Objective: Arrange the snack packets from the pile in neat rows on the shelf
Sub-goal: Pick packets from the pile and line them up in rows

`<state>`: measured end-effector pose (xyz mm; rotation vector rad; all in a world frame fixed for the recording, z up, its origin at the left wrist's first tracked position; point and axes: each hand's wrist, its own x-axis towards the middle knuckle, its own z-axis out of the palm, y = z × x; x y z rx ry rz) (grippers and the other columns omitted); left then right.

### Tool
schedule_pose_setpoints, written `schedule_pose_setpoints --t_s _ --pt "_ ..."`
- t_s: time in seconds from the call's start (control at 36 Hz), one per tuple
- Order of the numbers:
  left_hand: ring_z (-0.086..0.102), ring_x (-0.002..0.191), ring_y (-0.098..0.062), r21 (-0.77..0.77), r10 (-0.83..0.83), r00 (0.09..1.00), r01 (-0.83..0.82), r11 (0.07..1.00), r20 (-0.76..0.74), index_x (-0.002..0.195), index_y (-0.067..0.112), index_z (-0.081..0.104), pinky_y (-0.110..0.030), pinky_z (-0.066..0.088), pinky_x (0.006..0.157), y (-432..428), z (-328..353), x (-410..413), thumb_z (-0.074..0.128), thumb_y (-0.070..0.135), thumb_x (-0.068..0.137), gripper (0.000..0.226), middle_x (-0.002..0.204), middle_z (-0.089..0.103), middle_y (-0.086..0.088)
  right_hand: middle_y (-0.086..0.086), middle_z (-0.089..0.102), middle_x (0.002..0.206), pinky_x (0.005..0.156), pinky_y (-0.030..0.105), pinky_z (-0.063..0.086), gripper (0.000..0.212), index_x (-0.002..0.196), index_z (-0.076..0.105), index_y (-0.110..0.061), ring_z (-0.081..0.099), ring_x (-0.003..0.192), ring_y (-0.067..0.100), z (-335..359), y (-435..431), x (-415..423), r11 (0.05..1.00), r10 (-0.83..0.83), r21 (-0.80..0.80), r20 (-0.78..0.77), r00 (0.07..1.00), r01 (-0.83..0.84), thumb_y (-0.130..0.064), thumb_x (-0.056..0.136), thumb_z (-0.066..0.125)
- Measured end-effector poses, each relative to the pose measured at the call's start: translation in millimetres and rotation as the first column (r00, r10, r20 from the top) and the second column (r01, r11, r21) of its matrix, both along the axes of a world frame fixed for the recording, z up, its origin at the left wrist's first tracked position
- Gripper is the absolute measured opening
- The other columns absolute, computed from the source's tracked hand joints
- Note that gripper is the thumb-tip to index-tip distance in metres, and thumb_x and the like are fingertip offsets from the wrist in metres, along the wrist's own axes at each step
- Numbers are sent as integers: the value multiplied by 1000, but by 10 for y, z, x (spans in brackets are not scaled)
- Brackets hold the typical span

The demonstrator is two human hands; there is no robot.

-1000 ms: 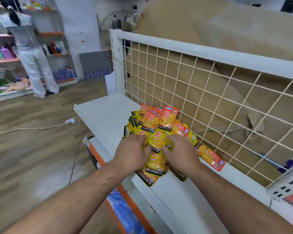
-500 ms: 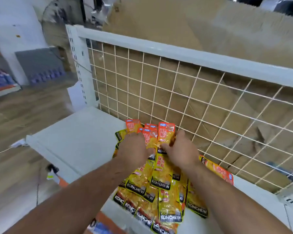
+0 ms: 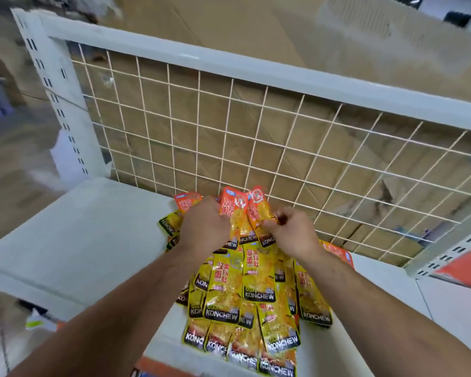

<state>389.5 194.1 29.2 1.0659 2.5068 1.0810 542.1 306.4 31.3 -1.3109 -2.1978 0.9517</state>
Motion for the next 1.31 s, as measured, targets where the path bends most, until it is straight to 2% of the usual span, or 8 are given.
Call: schedule_pose_setpoints --t_s 0.08,0.22,0.33,0.47,0.75,0.89,1.17,1.31 --pt "62 87 -25 89 -18 991 6 996 135 81 19 57 -34 48 78 40 90 65 66 20 84 9 85 68 -6 0 57 68 63 35 42 29 65 53 -23 51 64 18 -24 13 140 982 -105 -173 -162 981 76 -29 78 78" --pt "62 77 -26 116 -78 961 49 992 264 68 19 52 -33 47 70 120 123 320 70 18 82 23 77 66 -7 4 53 71 57 32 42 34 62 47 -25 48 64 17 -38 -56 479 938 -238 -317 -296 925 140 -22 80 76" --pt "51 64 -22 131 -153 926 114 985 346 61 20 51 -29 38 60 116 65 684 67 7 82 29 68 55 -6 1 54 67 53 26 33 39 62 42 -21 46 58 16 -96 -166 846 924 -297 -327 -292 909 197 -7 78 75" --pt "60 72 -23 126 -208 896 172 977 392 67 19 56 -30 48 66 133 39 1189 68 10 83 22 74 62 0 -7 52 56 46 18 31 39 62 42 -20 42 44 4 -60 -317 1420 909 -336 -349 -286 897 229 -1 75 74" --pt "62 65 -22 119 -298 835 275 954 462 71 17 58 -30 49 60 -20 14 2668 70 2 75 20 73 67 -5 2 66 68 60 29 42 32 65 49 -19 58 62 16 -88 -729 2996 875 -452 -321 -274 849 363 -9 75 78" --pt "65 74 -25 83 -325 791 332 940 519 80 14 62 -38 55 67 -206 -71 3549 73 3 73 17 84 69 -9 1 51 56 45 23 42 40 63 42 -19 49 46 12 -138 -1004 3979 842 -510 -352 -276 814 408 -2 80 75" --pt "70 76 -28 92 -425 721 453 887 548 78 13 65 -46 60 74 -306 -75 5098 74 7 65 17 80 72 -9 4 41 58 54 29 25 42 61 39 -21 34 53 16 -95 -1430 5585 797 -593 -326 -269 759 508 -8 75 77" --pt "67 71 -30 119 -496 669 526 842 553 78 11 63 -40 55 63 -203 -13 5710 69 2 73 12 78 70 -13 7 36 65 61 31 25 44 62 36 -21 33 61 17 -64 -1496 6150 763 -644 -317 -292 707 564 -9 75 75"
